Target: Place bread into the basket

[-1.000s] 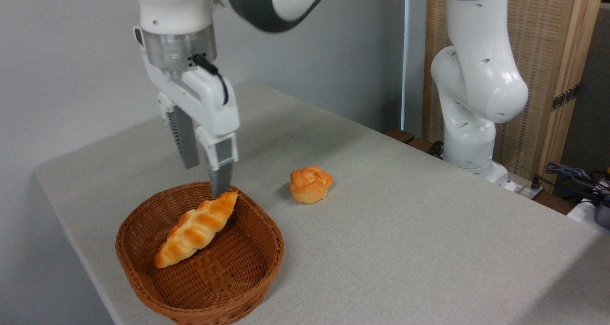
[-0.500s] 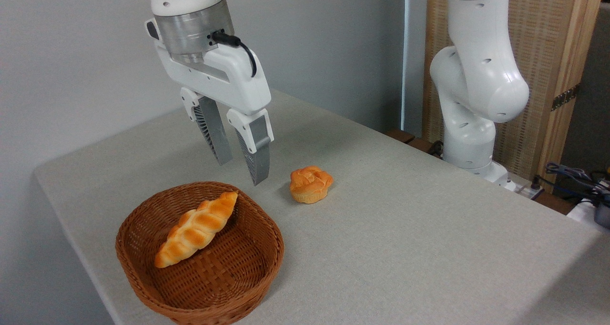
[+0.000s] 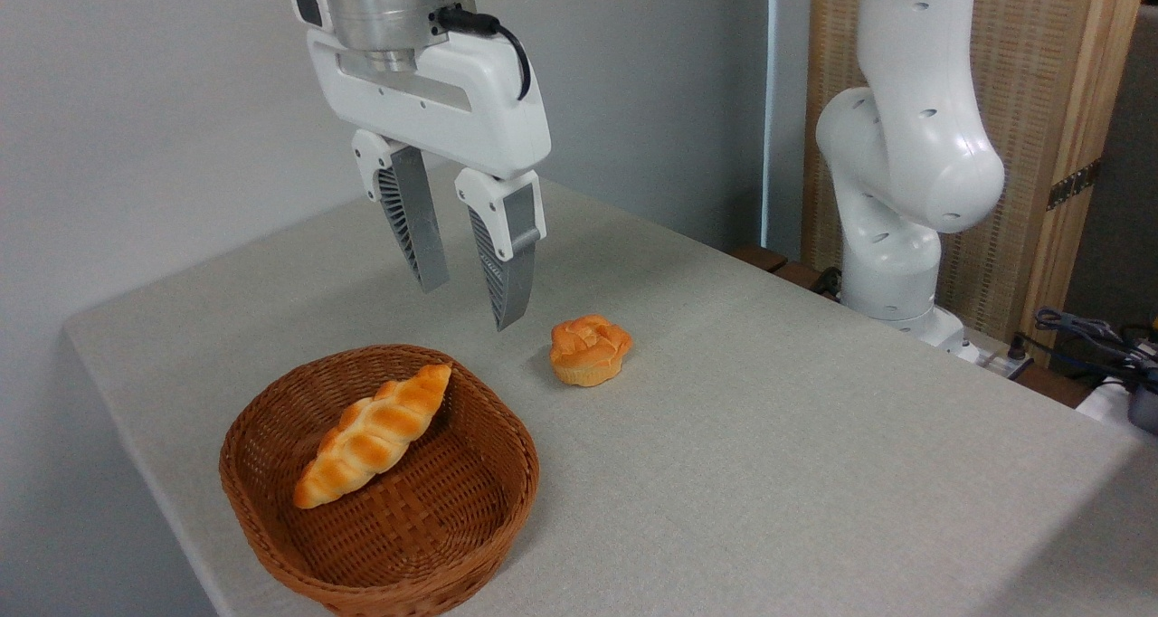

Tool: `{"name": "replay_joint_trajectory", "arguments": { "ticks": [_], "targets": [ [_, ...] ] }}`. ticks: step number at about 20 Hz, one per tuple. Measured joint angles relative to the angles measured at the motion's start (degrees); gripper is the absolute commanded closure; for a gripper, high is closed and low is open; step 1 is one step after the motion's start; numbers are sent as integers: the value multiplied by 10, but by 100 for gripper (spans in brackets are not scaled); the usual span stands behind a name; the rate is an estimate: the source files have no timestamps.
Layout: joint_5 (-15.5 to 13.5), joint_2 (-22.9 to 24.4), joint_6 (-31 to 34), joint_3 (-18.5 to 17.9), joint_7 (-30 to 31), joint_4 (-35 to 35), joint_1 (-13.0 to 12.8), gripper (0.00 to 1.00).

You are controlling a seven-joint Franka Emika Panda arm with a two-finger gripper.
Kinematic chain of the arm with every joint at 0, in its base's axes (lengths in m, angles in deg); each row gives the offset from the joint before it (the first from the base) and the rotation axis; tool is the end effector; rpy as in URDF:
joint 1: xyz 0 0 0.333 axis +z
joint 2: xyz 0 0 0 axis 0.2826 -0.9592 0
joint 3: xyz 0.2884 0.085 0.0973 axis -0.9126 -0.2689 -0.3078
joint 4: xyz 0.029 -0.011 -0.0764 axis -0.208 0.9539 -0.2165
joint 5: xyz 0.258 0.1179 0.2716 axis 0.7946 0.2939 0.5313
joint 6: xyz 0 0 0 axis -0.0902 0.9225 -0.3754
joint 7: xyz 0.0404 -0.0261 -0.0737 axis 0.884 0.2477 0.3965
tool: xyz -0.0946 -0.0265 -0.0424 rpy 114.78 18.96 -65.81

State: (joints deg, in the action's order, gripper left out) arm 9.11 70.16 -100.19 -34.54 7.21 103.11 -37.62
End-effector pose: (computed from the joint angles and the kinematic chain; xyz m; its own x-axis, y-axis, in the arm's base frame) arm 0.5650 -0.0062 0.6202 0.7908 -0.6117 0.0214 -0.6121 -0.7905 0.0207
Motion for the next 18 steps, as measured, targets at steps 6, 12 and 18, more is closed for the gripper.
{"name": "replay_joint_trajectory", "arguments": {
  "ticks": [6,12,18],
  "targets": [
    [0,-2,0,1,0,0,-2,0],
    [0,-3,0,17,1,1,-3,0],
    [0,-3,0,116,1,1,93,0]
  ]
}}
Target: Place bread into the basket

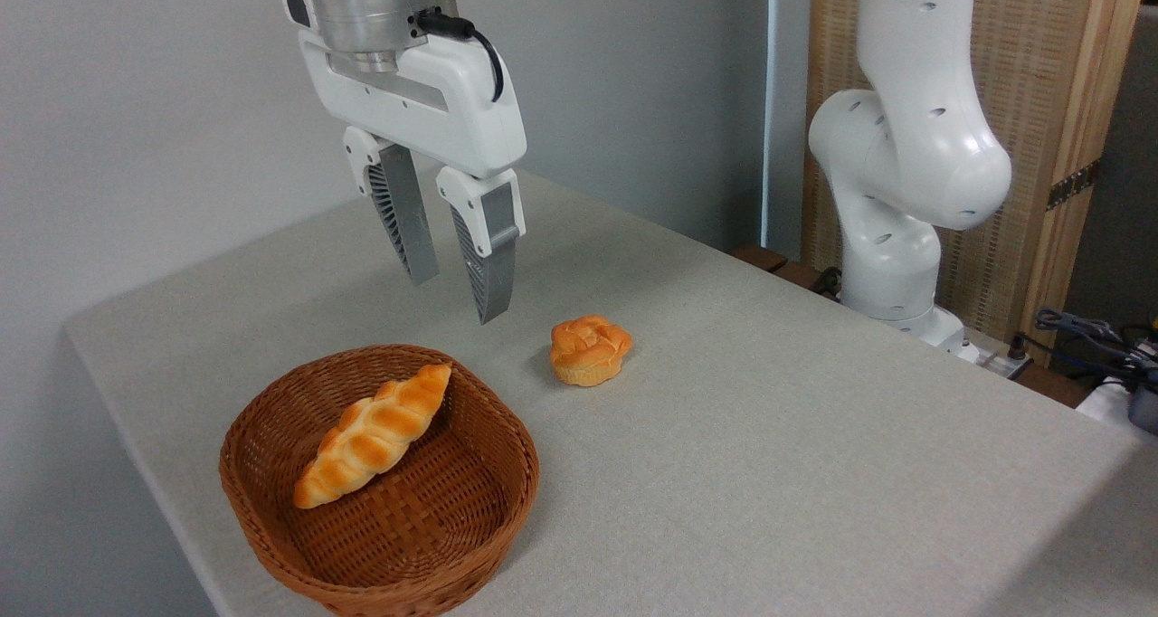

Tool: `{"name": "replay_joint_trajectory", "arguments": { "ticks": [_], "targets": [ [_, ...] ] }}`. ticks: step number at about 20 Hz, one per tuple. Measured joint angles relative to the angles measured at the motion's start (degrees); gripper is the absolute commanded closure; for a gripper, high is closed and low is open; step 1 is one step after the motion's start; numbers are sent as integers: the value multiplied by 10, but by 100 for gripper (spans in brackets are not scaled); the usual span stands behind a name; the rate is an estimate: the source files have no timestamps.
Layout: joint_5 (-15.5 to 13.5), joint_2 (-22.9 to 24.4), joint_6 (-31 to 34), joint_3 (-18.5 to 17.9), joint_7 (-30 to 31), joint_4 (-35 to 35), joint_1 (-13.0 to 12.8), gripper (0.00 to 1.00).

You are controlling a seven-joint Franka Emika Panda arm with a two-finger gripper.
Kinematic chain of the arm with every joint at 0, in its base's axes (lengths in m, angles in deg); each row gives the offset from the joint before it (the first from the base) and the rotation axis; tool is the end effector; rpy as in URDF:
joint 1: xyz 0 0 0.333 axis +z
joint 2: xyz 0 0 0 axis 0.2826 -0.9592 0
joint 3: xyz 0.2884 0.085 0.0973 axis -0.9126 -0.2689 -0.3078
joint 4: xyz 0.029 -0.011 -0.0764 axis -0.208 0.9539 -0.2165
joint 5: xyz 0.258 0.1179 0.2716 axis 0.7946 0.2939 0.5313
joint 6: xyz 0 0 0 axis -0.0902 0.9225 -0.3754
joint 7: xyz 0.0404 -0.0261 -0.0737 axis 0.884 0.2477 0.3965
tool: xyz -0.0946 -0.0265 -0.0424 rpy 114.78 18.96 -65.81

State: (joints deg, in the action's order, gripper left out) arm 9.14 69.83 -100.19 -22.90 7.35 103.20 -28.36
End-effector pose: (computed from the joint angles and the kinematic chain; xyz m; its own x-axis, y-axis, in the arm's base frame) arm 0.5665 -0.0280 0.6153 0.7665 -0.6420 0.0173 -0.6422 -0.7660 0.0303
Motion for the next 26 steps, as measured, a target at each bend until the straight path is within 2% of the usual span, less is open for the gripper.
{"name": "replay_joint_trajectory", "arguments": {
  "ticks": [2,14,20,26],
  "targets": [
    [0,0,0,15,0,0,14,0],
    [1,13,-3,19,0,18,22,0],
    [1,20,-11,45,0,25,56,0],
    [1,44,-34,50,-1,61,58,0]
  ]
}}
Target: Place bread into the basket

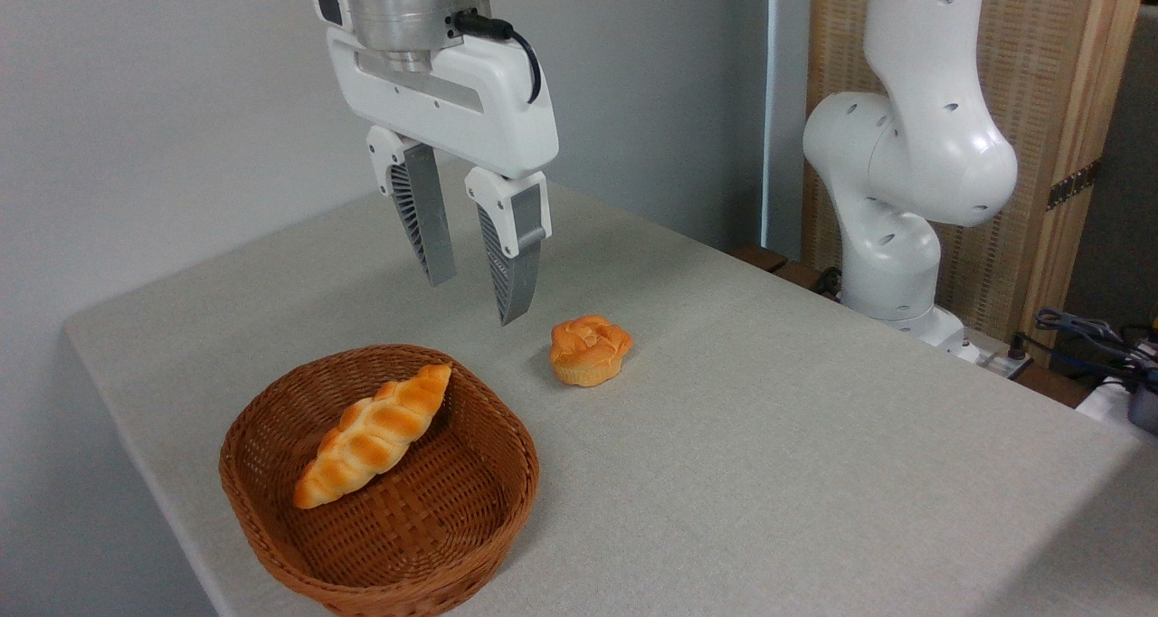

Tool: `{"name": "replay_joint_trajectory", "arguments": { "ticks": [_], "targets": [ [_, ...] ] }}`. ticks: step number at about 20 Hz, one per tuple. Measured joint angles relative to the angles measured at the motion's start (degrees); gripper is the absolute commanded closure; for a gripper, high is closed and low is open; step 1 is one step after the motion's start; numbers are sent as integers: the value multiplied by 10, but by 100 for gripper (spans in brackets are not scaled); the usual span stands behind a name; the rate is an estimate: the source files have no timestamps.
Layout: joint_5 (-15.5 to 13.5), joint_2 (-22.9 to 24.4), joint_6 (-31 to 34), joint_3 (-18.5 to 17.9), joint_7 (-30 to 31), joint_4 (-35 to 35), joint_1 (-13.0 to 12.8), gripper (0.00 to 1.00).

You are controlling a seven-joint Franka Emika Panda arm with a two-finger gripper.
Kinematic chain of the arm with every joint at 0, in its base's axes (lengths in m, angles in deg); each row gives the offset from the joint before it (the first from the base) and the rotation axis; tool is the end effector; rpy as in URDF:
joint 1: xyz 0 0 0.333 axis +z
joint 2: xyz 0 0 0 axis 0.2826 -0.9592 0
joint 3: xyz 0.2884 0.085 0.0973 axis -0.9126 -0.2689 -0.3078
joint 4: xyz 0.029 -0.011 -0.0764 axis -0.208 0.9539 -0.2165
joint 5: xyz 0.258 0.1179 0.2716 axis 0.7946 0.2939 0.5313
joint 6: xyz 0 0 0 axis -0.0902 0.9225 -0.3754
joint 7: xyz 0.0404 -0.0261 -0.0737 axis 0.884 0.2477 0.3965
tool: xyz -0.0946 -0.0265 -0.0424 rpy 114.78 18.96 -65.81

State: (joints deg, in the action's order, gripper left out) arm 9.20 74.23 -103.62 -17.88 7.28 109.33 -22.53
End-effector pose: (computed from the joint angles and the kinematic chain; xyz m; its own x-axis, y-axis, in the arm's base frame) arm 0.5481 -0.0165 0.6123 0.7754 -0.6298 0.0454 -0.6311 -0.7755 0.0193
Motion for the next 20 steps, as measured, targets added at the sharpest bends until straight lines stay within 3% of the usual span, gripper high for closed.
{"name": "replay_joint_trajectory", "arguments": {
  "ticks": [14,20],
  "targets": [
    [1,2,0,1,-6,6,0,0],
    [16,2,0,2,-23,6,0,0]
  ]
}}
